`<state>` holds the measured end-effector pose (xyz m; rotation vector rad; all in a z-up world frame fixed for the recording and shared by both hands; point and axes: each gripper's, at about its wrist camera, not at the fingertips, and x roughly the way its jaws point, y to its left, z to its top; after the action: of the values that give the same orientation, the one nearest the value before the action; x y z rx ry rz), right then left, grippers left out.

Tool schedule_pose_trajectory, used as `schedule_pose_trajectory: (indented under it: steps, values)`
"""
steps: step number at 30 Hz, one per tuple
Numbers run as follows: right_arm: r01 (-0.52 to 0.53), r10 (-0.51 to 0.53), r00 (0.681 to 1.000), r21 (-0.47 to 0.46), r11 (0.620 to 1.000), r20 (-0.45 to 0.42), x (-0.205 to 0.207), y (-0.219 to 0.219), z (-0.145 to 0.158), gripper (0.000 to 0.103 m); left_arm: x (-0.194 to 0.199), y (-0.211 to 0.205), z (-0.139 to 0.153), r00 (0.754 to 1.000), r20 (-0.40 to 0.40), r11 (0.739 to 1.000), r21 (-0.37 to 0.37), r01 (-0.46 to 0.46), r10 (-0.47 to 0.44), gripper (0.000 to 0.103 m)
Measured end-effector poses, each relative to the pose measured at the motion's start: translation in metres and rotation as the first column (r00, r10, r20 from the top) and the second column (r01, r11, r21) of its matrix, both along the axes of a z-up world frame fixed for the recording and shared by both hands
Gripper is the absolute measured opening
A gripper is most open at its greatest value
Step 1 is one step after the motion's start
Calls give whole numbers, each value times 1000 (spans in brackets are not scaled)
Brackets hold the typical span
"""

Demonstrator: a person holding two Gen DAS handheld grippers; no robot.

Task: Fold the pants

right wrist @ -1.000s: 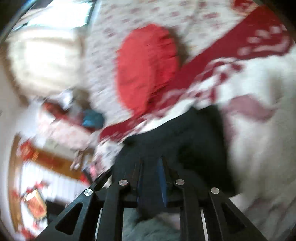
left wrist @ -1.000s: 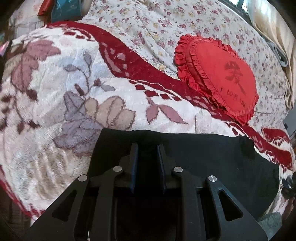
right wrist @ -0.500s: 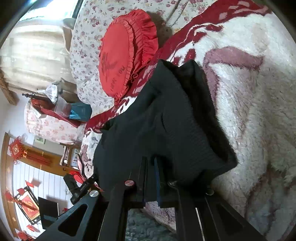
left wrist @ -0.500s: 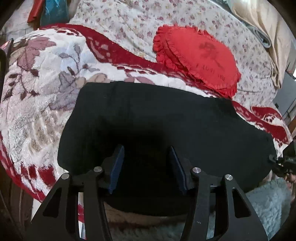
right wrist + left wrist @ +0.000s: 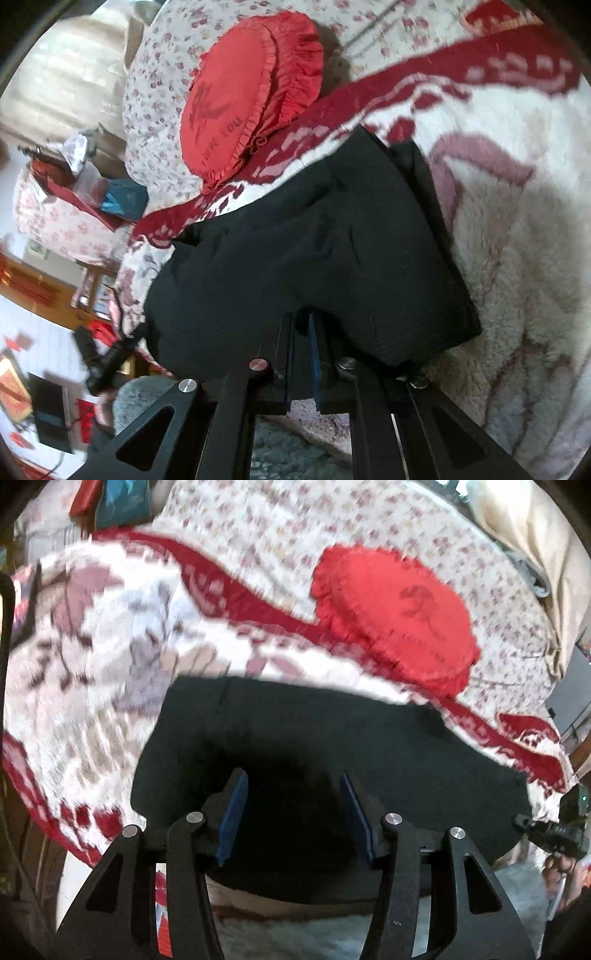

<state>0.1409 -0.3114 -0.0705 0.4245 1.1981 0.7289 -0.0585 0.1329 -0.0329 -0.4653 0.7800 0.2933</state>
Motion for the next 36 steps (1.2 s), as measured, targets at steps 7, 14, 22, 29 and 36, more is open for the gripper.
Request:
schedule_pose_trajectory:
  steps: [7,14,22,29,36]
  values:
    - [0,69,957,-239,971,281,-36,11,50,10,0,-41,46,994,105,999,-27,-37,39,67]
    - [91,71,911,-366,926,407,-64,8,67,10,9,-82,26,998,68,998,-64,19,-14,68]
    - [175,-8,906,-357,918,424,-71,3,65,11,13,-85,19,999,-11,999,1,-52,52,68]
    - [182,17,898,-407,895,439,-74,9,58,11,22,-102,16,989,-114,980,186,-75,97,68]
    - [196,-2,902,-406,893,431,-74,0,55,11,31,-115,13,983,-157,954,297,-44,94,68]
